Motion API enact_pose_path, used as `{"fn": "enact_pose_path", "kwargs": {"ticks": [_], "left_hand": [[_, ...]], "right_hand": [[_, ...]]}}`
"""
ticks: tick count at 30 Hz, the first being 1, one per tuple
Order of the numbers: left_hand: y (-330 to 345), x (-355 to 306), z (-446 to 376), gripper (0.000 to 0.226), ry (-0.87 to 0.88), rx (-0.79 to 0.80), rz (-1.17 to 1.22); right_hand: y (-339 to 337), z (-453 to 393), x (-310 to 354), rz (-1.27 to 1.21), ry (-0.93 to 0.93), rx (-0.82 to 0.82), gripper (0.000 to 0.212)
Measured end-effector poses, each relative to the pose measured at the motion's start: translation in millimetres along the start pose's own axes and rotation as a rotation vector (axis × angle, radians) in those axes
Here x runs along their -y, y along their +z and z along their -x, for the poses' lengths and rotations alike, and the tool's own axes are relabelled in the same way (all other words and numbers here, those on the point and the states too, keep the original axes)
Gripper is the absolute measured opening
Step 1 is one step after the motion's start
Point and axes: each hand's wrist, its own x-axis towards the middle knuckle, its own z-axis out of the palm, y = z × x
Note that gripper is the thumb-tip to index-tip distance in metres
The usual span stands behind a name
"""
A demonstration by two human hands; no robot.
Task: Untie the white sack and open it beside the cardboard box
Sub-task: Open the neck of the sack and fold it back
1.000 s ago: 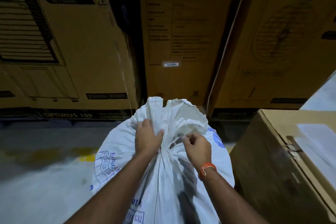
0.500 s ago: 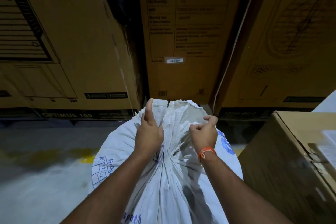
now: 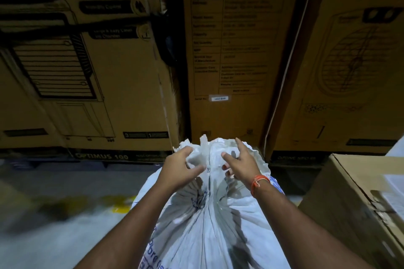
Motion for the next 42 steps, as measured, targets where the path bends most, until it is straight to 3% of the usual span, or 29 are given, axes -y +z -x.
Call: {"fn": "enact_pose_path", "kwargs": {"ticks": [1,3,5,8,12,17,22,26,30,33,37,39,42], "left_hand": [[1,4,2,0.035,-0.050,-0.024,0.101],[4,11,5,0.059,-0.139,-0.102,0.243],[10,14,10,0.073,-0.174,-0.168,0.179],[18,13,26,0.066,-0.146,-0.209,0.020],[27,5,46,0.014,-0.131,-0.186,0.032],[25,-2,64,0.058,-0.105,-0.223,0.064],[22,-5,81,0.068,-0.143,-0.290,0.158],[19,-2,89,0.050,-0.347,-0.354,0.336],[15,5,93,0.039,-0.510,-0.426,0.622],[15,11,93,0.045,-0.516,-0.333,0.875],[10,18,103,0.052,-0.526,-0.108,0.943],[7,24,109,0.049,-0.524,-0.138,1.034],[4,33,116,0.049,-0.414,-0.293,1.234]], "right_hand": [[3,3,1,-0.014,0.018,0.011,0.072],[9,9,3,-0.046,0.068,0.002,0.060],[16,11,5,-0.081,0.138,-0.060,0.054],[26,16,17,-0.125,0.209,-0.146,0.056],[35,30,34,0.018,0.058,-0.153,0.065],[41,49,42,0.507,-0.253,-0.063,0.080],[25,67,36,0.568,-0.200,0.072,0.081],[6,89,30,0.503,-0.169,0.112,0.080],[-9,104,21,0.341,-0.153,-0.075,0.056],[-17,115,15,0.267,-0.146,-0.184,0.039],[-35,131,3,0.179,-0.032,-0.045,0.079],[-43,142,-7,0.127,-0.018,-0.018,0.083],[-53,168,-18,-0.019,-0.119,-0.162,0.057]]}}
